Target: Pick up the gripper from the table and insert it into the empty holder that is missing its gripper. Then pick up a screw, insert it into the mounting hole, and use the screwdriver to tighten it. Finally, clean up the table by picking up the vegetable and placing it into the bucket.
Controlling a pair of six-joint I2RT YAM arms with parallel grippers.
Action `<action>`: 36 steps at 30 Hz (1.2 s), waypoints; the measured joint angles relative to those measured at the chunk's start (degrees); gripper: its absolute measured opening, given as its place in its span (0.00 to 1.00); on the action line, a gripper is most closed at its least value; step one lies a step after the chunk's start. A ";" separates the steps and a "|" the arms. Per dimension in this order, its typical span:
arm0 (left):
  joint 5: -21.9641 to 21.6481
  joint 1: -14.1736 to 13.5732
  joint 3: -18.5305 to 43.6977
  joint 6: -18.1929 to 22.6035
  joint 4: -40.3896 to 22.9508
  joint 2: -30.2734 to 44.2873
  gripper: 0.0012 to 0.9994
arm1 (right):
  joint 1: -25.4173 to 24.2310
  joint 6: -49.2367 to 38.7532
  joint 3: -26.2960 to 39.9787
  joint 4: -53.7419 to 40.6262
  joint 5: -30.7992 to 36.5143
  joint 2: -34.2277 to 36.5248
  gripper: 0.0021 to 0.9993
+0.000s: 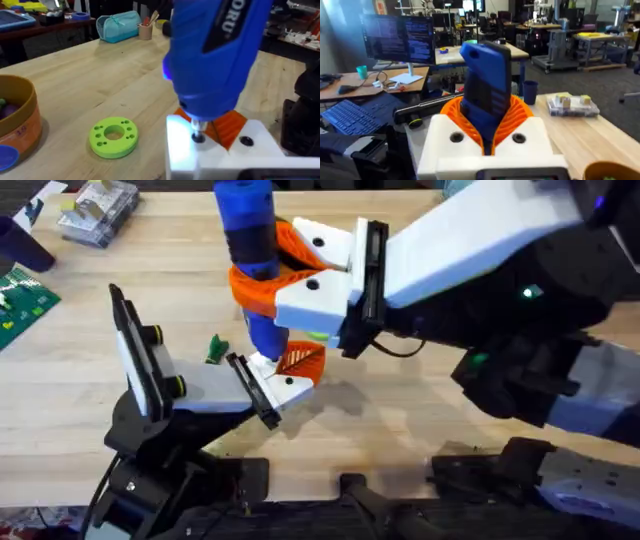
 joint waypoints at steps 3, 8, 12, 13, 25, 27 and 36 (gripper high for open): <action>-0.12 0.01 0.05 -0.03 -0.15 -0.03 0.01 | 0.01 0.18 -0.49 3.53 -0.27 0.29 0.05; -0.12 0.01 0.02 -0.20 -0.54 0.10 0.01 | -0.04 0.25 -0.50 13.53 0.11 -0.46 0.05; -0.12 0.01 0.02 -0.21 -0.54 0.10 0.01 | -0.53 0.27 -0.50 15.80 0.11 -0.88 0.05; -0.12 0.01 0.02 -0.20 -0.54 0.10 0.01 | -0.76 0.27 -0.50 15.36 0.10 -0.89 0.05; -0.12 0.00 0.02 -0.20 -0.54 0.10 0.01 | -14.97 0.22 -0.44 -2.31 4.53 -0.93 0.05; -0.12 0.01 0.02 -0.22 -0.51 0.10 0.01 | -19.08 0.22 -0.44 -4.90 5.82 -0.93 0.05; -0.12 0.01 0.02 -0.22 -0.52 0.10 0.01 | -29.52 -2.32 -0.27 -24.52 10.53 -0.92 0.05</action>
